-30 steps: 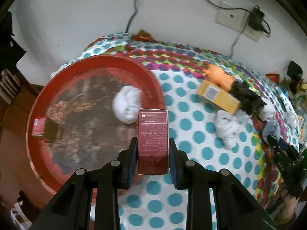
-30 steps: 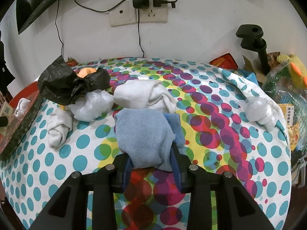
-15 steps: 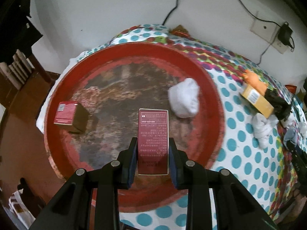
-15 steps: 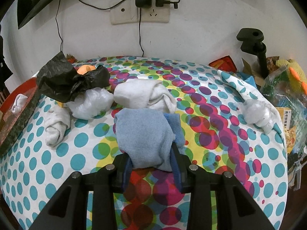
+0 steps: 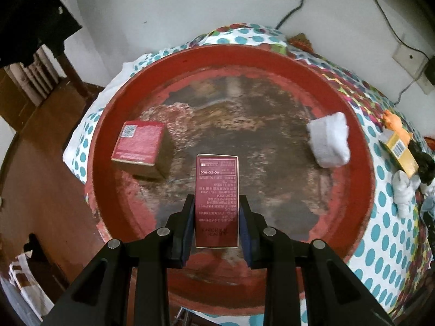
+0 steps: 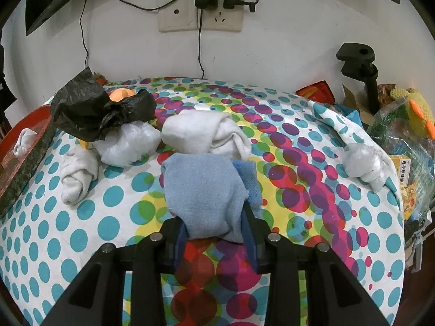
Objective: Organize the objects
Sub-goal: 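Carry the tall red box into the red tray and release it beside the square box, then carry the blue sock into the red tray and release it with the right tool, then move the right tool to the white rolled towel on the bed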
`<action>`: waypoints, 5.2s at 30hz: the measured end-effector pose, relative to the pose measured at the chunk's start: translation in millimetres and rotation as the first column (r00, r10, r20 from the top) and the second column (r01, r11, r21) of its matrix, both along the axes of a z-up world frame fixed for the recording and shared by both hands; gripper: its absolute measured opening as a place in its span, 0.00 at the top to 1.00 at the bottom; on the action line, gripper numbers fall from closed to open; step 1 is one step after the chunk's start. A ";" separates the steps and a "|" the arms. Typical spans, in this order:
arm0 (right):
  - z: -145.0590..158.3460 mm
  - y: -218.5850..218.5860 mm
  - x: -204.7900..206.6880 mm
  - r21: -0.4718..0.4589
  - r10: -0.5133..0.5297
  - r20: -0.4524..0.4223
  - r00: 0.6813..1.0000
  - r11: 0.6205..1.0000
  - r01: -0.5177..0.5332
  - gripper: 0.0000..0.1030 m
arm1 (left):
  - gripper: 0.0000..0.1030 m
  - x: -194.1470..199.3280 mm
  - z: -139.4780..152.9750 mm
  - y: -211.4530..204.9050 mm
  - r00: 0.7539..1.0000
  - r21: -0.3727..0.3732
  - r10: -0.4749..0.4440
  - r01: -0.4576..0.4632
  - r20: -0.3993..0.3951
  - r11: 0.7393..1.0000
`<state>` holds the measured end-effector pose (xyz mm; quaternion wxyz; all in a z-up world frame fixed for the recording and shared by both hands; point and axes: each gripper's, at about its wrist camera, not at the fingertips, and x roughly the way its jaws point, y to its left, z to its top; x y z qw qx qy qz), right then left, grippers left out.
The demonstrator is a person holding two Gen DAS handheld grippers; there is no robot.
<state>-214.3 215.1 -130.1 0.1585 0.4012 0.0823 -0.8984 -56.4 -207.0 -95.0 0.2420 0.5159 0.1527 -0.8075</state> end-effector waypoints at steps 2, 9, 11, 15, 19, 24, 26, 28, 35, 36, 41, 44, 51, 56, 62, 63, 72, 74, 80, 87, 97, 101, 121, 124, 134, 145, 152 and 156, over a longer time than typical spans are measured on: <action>-0.1 -0.6 0.0 0.002 0.000 -0.001 1.000 1.000 0.000 0.65 | 0.74 1.6 -2.9 -5.0 1.000 0.009 0.013 -0.013 0.002 1.000; 0.1 -1.6 1.0 0.018 0.000 -0.005 1.000 1.000 0.000 0.65 | 0.74 5.6 -8.8 -20.5 1.000 0.010 0.027 -0.027 -0.002 1.000; -0.1 -2.0 1.5 0.020 0.000 -0.005 1.000 1.000 0.000 0.65 | 0.74 6.0 -10.7 -26.5 0.999 0.012 0.039 -0.039 0.002 0.999; -0.3 -2.7 1.8 0.025 0.000 -0.006 1.000 1.000 0.000 0.65 | 0.74 7.1 -13.1 -40.1 0.998 0.016 0.057 -0.057 0.000 0.998; -0.6 -1.7 0.9 0.037 0.000 -0.009 1.000 0.999 0.000 0.65 | 0.74 6.2 -14.9 -52.0 0.998 0.025 0.065 -0.065 0.001 0.998; -1.3 -4.1 1.3 0.051 -0.001 -0.012 1.000 0.999 0.002 0.65 | 0.74 2.7 -15.3 -60.6 0.998 0.013 0.063 -0.063 0.001 0.998; -1.4 -5.0 1.4 0.052 -0.001 -0.012 1.000 0.999 0.002 0.65 | 0.74 0.6 -15.5 -62.2 0.998 0.008 0.057 -0.057 0.001 0.998; -1.5 -5.7 1.5 0.051 -0.001 -0.012 1.000 0.999 0.002 0.65 | 0.74 -0.9 -15.6 -63.1 0.999 0.004 0.050 -0.050 0.003 0.999; -2.7 -7.8 1.2 0.065 -0.002 -0.015 1.000 0.998 0.003 0.65 | 0.70 -1.7 -13.8 -64.3 0.999 -0.016 0.033 -0.034 -0.004 0.999; -2.8 -7.0 1.4 0.068 -0.002 -0.015 1.000 0.998 0.003 0.65 | 0.65 -1.8 -13.4 -63.8 1.000 -0.028 0.030 -0.030 0.000 0.999; -2.7 -7.2 1.9 0.067 -0.003 -0.015 1.000 0.998 0.004 0.65 | 0.44 2.1 -7.8 -58.2 1.000 -0.073 0.007 -0.008 -0.008 0.997; -2.0 -8.6 1.8 0.072 -0.002 -0.017 1.000 0.997 0.004 0.65 | 0.38 6.8 -1.3 -53.3 1.000 -0.099 -0.016 0.013 -0.026 0.995; -1.1 -10.5 2.6 0.087 -0.009 -0.025 1.000 0.996 0.011 0.65 | 0.20 23.3 16.9 -41.6 0.994 -0.111 -0.064 0.054 -0.087 0.992; 12.4 -13.9 11.0 0.060 -0.027 -0.026 0.999 0.998 0.029 0.66 | 0.19 36.9 21.7 -37.9 0.988 -0.096 -0.070 0.057 -0.138 0.994; 33.5 -25.5 32.5 0.041 0.009 -0.036 0.999 0.999 -0.007 0.66 | 0.19 50.6 20.5 -41.5 0.982 -0.079 -0.041 0.027 -0.182 0.996; 37.9 -28.2 37.5 0.039 0.027 -0.039 0.999 0.999 -0.025 0.66 | 0.19 53.1 20.5 -43.1 0.981 -0.078 -0.035 0.020 -0.193 0.997; 63.1 -78.5 68.5 0.015 0.151 -0.054 0.987 0.988 -0.151 0.66 | 0.19 69.9 25.8 -53.0 0.965 -0.111 -0.014 -0.016 -0.261 0.994; 66.6 -93.0 76.2 0.005 0.183 -0.057 0.981 0.983 -0.183 0.66 | 0.19 73.4 27.3 -56.2 0.961 -0.105 -0.013 -0.017 -0.276 0.994; 73.7 -152.9 97.5 -0.025 0.283 -0.045 0.958 0.958 -0.284 0.66 | 0.19 79.5 23.1 -69.4 0.968 -0.091 0.014 -0.037 -0.249 0.995; 71.8 -228.2 118.4 -0.036 0.388 -0.028 0.921 0.921 -0.389 0.66 | 0.17 83.4 26.6 -72.3 0.969 -0.124 0.019 -0.051 -0.246 0.991; 47.8 -289.9 122.0 -0.020 0.437 0.053 0.898 0.899 -0.437 0.66 | 0.10 89.9 26.0 -90.7 0.968 -0.126 0.083 -0.115 -0.237 0.985; 39.6 -300.9 119.5 0.004 0.434 0.061 0.899 0.900 -0.435 0.66 | 0.10 94.1 20.8 -103.9 0.966 -0.104 0.127 -0.153 -0.225 0.983; 19.3 -349.3 92.5 0.154 0.417 0.035 0.908 0.896 -0.417 0.66 | 0.08 94.2 9.2 -117.7 0.970 -0.117 0.163 -0.185 -0.181 0.976; 20.1 -350.6 93.2 0.145 0.417 0.037 0.908 0.897 -0.418 0.64 | 0.08 94.3 8.8 -117.8 0.969 -0.113 0.164 -0.186 -0.184 0.976; 28.2 -342.5 100.3 0.128 0.422 0.046 0.905 0.896 -0.424 0.49 | 0.08 93.0 6.2 -116.7 0.970 -0.114 0.159 -0.181 -0.183 0.977; 57.8 -315.2 120.3 0.073 0.430 0.000 0.903 0.900 -0.429 0.42 | 0.04 86.8 13.4 -97.7 0.976 -0.162 0.109 -0.141 -0.191 0.977; 62.3 -273.0 124.3 0.040 0.386 -0.010 0.922 0.922 -0.386 0.42 | 0.02 83.2 14.8 -89.9 0.979 -0.179 0.086 -0.119 -0.185 0.977; 62.2 -235.4 116.0 0.022 0.330 -0.014 0.944 0.944 -0.329 0.42 | 0.02 83.2 15.4 -87.2 0.979 -0.187 0.079 -0.114 -0.186 0.976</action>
